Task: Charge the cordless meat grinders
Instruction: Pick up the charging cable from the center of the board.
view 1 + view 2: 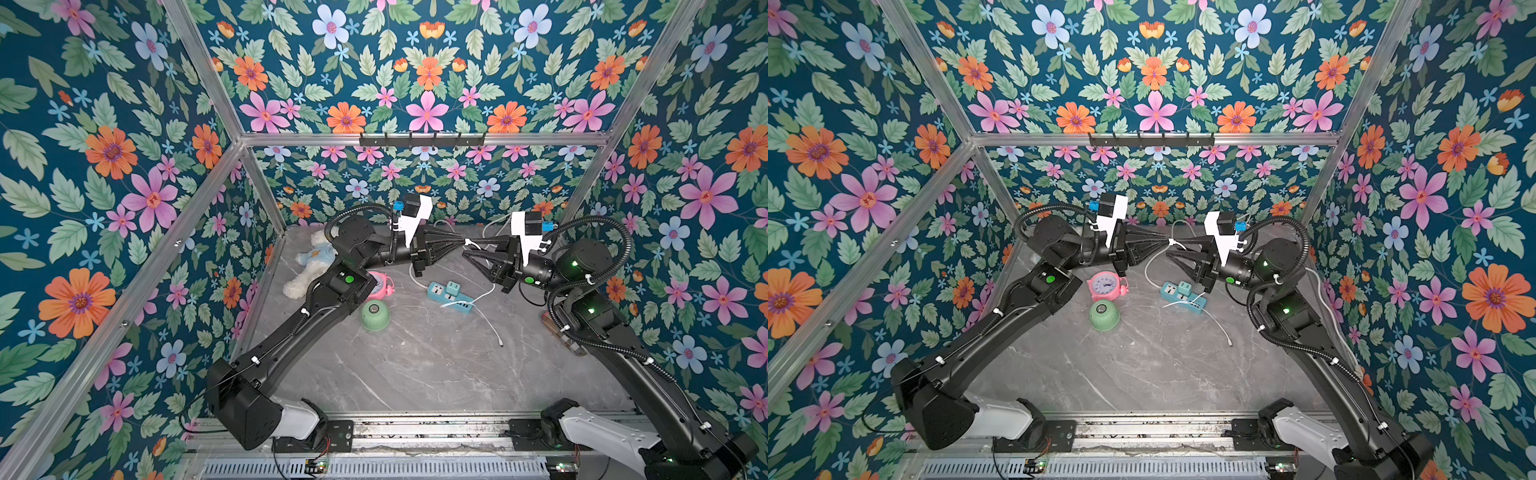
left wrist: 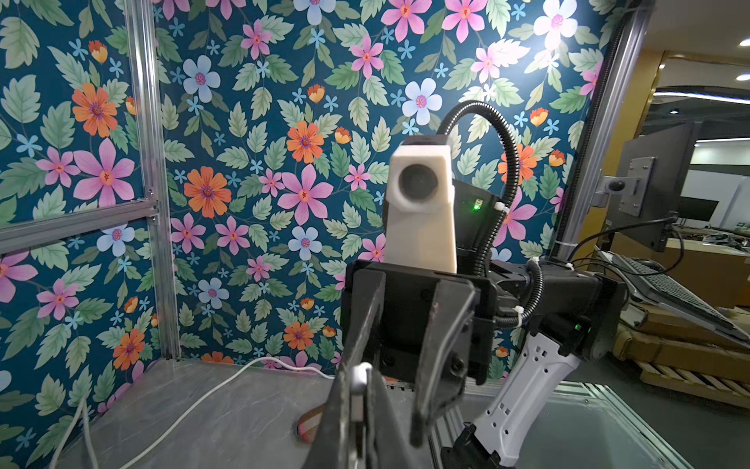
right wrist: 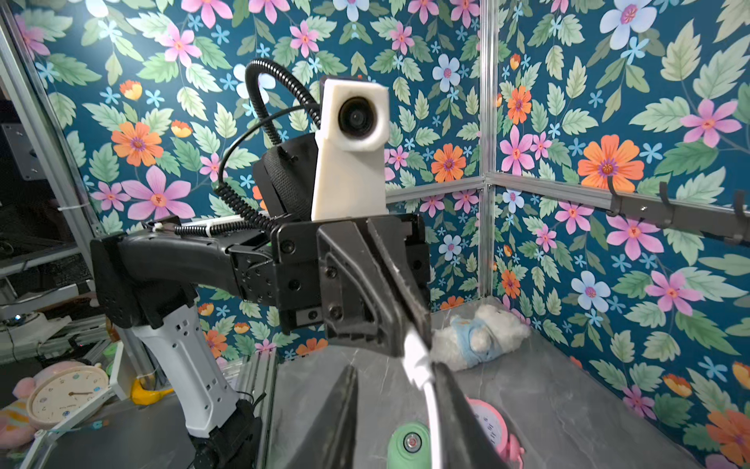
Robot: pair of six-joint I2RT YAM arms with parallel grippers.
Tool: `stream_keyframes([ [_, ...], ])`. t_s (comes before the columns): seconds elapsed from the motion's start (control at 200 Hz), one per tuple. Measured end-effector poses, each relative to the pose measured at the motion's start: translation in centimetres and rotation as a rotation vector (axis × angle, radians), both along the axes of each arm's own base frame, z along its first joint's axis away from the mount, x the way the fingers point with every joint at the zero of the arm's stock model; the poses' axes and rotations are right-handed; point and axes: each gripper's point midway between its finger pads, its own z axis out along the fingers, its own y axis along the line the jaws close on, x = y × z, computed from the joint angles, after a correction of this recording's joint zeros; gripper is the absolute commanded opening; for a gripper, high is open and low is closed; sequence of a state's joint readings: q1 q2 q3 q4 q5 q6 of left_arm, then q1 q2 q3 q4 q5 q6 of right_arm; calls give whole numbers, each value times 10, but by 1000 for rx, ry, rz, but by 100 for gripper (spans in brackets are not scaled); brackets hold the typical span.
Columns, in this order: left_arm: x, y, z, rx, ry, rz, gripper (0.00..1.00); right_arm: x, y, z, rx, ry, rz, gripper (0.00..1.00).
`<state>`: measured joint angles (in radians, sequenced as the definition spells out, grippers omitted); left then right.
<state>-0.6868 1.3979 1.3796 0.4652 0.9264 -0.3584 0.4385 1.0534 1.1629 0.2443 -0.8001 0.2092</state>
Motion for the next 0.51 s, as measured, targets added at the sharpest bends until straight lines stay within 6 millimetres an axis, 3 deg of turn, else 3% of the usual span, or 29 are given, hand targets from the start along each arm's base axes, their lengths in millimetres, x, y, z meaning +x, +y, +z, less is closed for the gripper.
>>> stream_keyframes([
  [0.3,-5,2,5,-17,-29,-15,0,-1,0,10,43,8,14,18],
  [0.506,-8,3,8,-26,-42,-20,0,-1,0,13,56,9,26,5],
])
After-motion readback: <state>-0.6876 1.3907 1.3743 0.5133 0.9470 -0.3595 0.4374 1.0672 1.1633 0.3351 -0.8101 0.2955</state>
